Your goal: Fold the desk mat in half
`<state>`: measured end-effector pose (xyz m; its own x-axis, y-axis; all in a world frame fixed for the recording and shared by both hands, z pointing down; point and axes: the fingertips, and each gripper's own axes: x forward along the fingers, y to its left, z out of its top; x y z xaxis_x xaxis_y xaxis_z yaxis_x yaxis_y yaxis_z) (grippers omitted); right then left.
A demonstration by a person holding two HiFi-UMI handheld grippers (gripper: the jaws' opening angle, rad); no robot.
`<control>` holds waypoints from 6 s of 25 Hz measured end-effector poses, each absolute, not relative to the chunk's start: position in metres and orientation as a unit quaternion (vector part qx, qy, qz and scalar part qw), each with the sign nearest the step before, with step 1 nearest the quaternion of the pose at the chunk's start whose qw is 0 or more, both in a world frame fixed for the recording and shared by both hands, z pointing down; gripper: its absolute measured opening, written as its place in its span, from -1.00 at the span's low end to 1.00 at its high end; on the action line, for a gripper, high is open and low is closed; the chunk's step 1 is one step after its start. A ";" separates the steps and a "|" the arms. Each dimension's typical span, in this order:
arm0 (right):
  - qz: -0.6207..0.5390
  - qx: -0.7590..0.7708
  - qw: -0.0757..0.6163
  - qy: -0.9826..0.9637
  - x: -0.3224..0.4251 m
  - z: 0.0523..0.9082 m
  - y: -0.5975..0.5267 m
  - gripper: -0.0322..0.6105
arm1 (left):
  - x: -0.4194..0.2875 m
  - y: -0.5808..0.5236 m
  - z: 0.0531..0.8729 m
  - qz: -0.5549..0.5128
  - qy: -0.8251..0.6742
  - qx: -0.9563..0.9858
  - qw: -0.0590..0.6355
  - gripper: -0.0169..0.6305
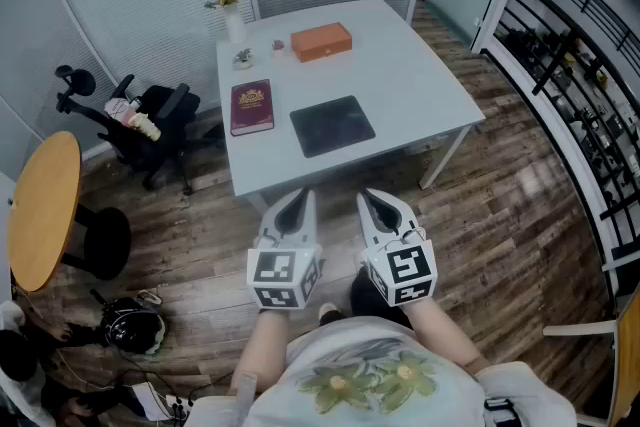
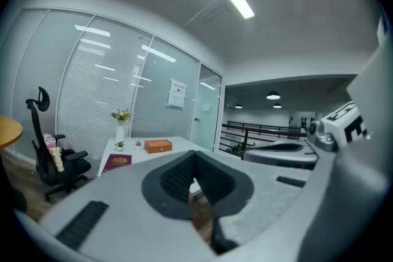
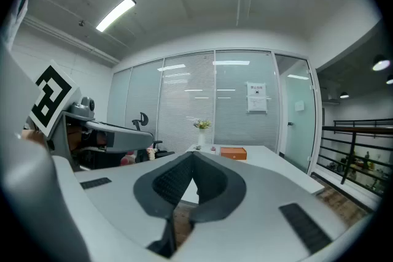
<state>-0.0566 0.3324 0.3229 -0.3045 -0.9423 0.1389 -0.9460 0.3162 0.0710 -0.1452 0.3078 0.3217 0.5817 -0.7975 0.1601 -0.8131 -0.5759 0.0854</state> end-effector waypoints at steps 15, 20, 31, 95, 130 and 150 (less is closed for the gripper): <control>0.024 0.591 0.065 -0.804 -0.048 0.325 0.315 -0.79 | -0.140 0.293 0.327 0.058 -0.428 0.899 0.070 -0.77; 0.038 0.584 0.076 -0.807 -0.038 0.333 0.302 -0.31 | -0.133 0.280 0.329 0.085 -0.417 0.904 0.050 -0.20; 0.064 0.560 0.105 -0.819 -0.009 0.358 0.250 -0.30 | -0.125 0.227 0.369 0.150 -0.420 0.892 0.080 -0.19; 0.185 0.313 0.459 -0.810 0.111 0.645 0.008 -0.33 | -0.113 0.036 0.653 0.408 -0.420 0.731 0.351 -0.21; 0.266 0.307 0.413 -0.815 0.099 0.623 -0.002 -0.79 | -0.107 0.042 0.672 0.465 -0.396 0.732 0.302 -0.28; 0.256 0.319 0.398 -0.821 0.099 0.618 -0.001 -0.79 | -0.113 0.029 0.654 0.426 -0.423 0.728 0.331 -0.85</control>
<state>0.0988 -0.0013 0.6180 -0.4801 -0.3202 0.8167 -0.7272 0.6660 -0.1663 -0.1129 0.0288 0.6545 0.2781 -0.3343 0.9005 -0.8983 -0.4226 0.1205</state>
